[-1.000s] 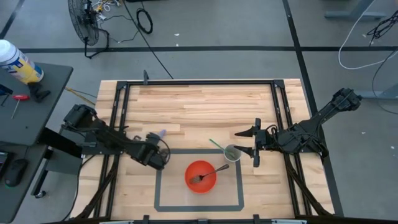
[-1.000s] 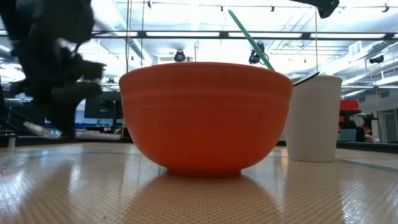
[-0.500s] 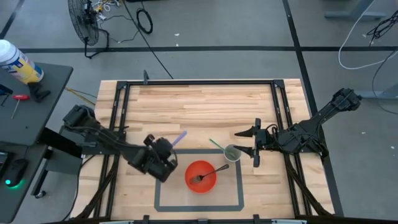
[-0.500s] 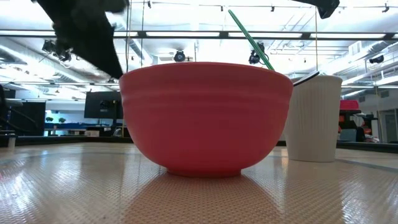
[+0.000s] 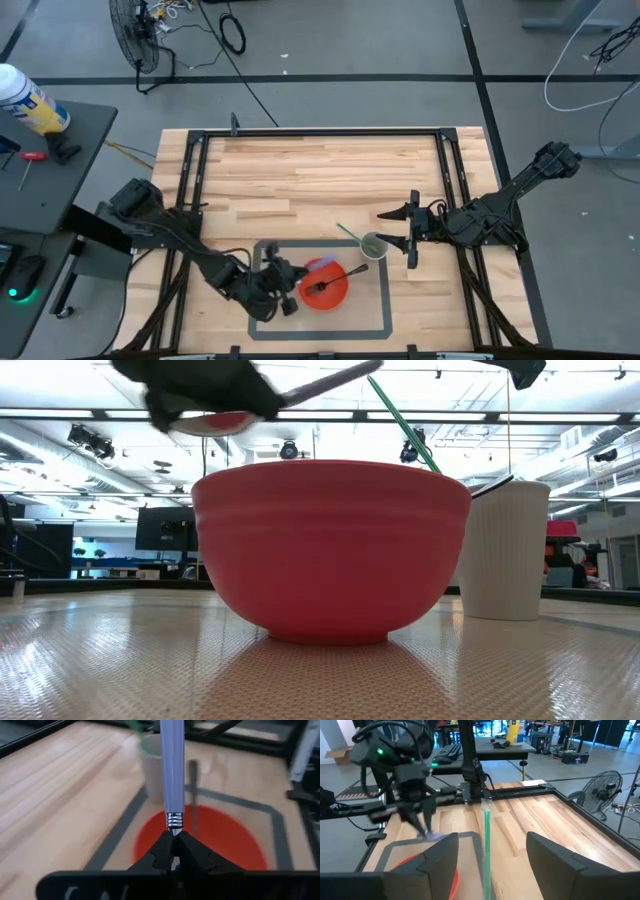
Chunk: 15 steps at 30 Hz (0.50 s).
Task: Pick & Place Utensil
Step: Put the purple spoon into the orange bowl
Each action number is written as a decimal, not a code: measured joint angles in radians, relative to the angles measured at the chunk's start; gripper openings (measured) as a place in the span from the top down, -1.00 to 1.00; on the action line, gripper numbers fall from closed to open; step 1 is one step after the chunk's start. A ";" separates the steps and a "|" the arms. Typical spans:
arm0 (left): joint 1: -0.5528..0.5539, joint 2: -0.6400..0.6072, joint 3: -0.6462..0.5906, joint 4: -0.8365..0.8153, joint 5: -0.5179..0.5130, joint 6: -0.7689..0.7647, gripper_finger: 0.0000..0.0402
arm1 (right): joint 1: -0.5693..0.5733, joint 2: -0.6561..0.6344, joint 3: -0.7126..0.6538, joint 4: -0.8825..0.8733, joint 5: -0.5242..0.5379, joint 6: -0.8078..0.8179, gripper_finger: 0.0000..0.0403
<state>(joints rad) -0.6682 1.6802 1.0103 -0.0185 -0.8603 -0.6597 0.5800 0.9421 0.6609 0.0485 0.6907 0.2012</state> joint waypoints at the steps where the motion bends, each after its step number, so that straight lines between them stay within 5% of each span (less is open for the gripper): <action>1: 0.009 0.020 0.000 0.059 0.017 0.041 0.86 | 0.000 0.000 0.000 0.000 0.000 0.000 -0.18; 8: 0.067 0.134 0.000 0.365 0.155 0.280 0.85 | 0.000 0.000 0.000 0.001 -0.003 0.015 -0.18; 15: 0.121 0.181 0.000 0.426 0.286 0.333 0.85 | 0.000 0.007 0.000 -0.012 -0.113 0.071 -0.18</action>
<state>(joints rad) -0.5469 1.8610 1.0100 0.4072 -0.5746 -0.3268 0.5797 0.9495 0.6609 0.0369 0.5777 0.2718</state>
